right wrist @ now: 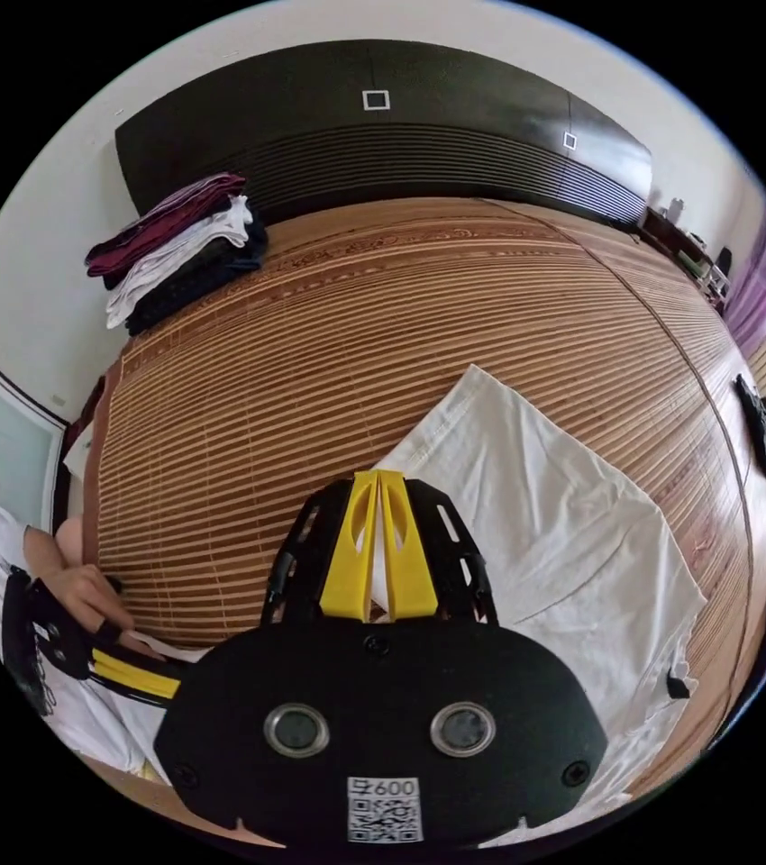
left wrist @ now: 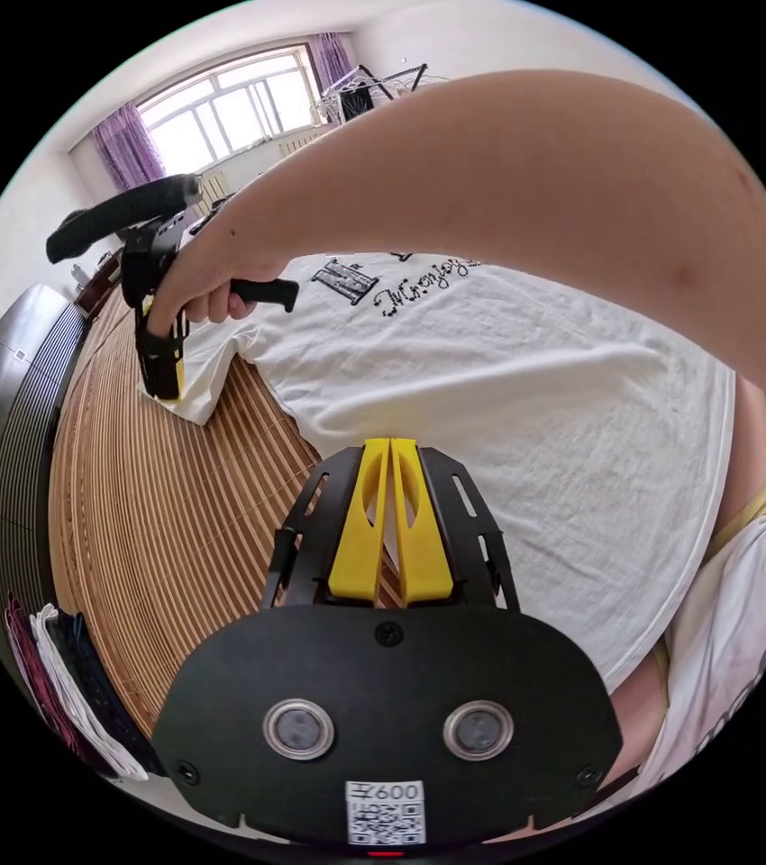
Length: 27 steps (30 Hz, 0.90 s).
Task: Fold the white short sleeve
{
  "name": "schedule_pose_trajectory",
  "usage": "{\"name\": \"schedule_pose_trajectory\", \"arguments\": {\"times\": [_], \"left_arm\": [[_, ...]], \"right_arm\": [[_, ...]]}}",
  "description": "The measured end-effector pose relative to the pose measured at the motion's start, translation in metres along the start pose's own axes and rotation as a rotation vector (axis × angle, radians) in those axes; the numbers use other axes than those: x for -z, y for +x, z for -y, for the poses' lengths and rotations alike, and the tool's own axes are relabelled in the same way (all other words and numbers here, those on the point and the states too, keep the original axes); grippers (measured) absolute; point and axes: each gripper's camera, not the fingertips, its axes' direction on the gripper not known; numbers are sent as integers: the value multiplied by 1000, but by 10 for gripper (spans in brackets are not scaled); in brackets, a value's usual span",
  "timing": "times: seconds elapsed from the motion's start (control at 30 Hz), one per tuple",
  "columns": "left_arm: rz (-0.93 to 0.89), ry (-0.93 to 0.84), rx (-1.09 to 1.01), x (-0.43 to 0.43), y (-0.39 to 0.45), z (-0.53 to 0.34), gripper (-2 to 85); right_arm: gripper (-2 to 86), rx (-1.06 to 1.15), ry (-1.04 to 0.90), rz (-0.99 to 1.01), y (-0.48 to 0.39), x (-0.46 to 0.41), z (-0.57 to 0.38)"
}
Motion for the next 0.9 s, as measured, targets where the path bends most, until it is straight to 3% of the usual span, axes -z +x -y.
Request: {"name": "schedule_pose_trajectory", "arguments": {"times": [0.07,0.13,0.23,0.3,0.37,0.43,0.5,0.63,0.7,0.83,0.9], "left_arm": [[18,-7,-19,11,-3,9,4],[17,-3,14,22,-13,15,4],[37,42,73,48,-37,18,4],[-22,28,81,57,-52,18,3],[-184,-40,82,52,-71,20,3],[-223,-29,110,62,-86,19,3],[-253,-29,107,70,-99,20,3],[-251,-22,150,93,-131,21,2],[-210,-5,168,108,-143,17,2],[-217,57,211,140,-170,7,2],[-285,68,209,148,-180,3,2]], "right_arm": [[-9,-150,188,-78,18,17,-2],[-9,-186,229,-158,20,15,5],[-9,-175,48,-358,17,-22,36],[-9,-109,-93,-340,15,-54,53],[-9,-111,-85,-377,13,-61,70],[-9,-125,-87,-355,18,-59,78],[-9,-151,-38,-332,21,-44,79],[-8,-216,237,-297,16,30,47],[-8,-263,209,-348,22,50,36],[-8,-300,-83,-507,47,49,26],[-8,-339,-53,-556,54,57,27]]}}
